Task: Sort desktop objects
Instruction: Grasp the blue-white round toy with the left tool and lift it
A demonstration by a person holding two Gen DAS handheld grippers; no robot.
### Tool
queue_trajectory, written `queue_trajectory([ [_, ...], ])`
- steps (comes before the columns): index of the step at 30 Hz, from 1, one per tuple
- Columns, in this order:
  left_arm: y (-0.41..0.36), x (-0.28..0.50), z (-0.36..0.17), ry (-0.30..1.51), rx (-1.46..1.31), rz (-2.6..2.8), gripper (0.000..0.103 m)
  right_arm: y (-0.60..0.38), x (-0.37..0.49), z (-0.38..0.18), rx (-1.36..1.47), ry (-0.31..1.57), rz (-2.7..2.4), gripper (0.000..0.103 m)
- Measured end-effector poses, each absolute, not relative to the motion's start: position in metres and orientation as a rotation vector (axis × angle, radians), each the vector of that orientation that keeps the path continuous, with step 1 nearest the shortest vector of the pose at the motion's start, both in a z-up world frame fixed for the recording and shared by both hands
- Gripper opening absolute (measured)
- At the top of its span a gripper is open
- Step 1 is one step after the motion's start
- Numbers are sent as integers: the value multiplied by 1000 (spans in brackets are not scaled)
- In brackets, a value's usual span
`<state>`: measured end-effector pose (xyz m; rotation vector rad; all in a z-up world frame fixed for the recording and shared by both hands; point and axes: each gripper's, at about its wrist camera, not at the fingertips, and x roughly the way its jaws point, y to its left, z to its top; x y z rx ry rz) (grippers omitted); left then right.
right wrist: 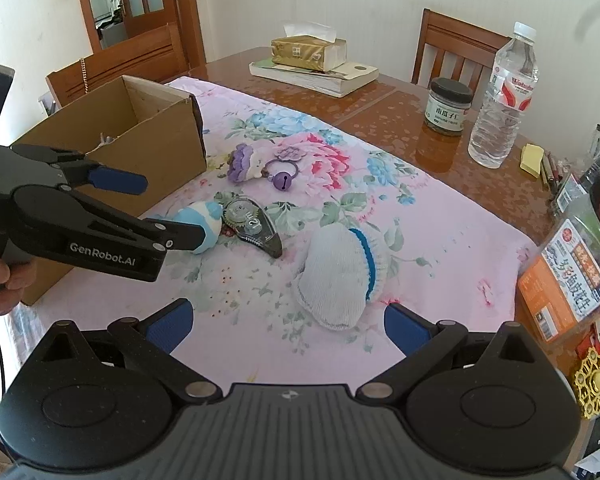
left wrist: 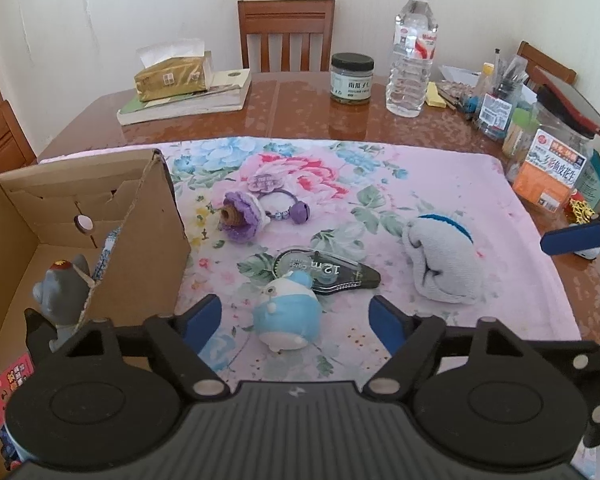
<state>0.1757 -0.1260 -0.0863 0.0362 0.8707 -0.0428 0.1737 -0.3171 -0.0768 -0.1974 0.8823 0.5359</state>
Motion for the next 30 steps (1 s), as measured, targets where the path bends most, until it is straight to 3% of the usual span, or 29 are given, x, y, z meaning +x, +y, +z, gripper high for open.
queue_trajectory([
  [4, -125, 181, -92, 876, 37, -50, 67, -316, 182, -81, -211, 873, 533, 103],
  [14, -124, 191, -103, 891, 33, -42, 63, -316, 212, -99, -207, 882, 528, 103],
  [22, -124, 197, -111, 913, 35, -49, 52, -319, 237, -114, -185, 893, 522, 103],
  [30, -119, 201, -116, 941, 8, -44, 50, -318, 255, -123, -159, 901, 530, 101],
])
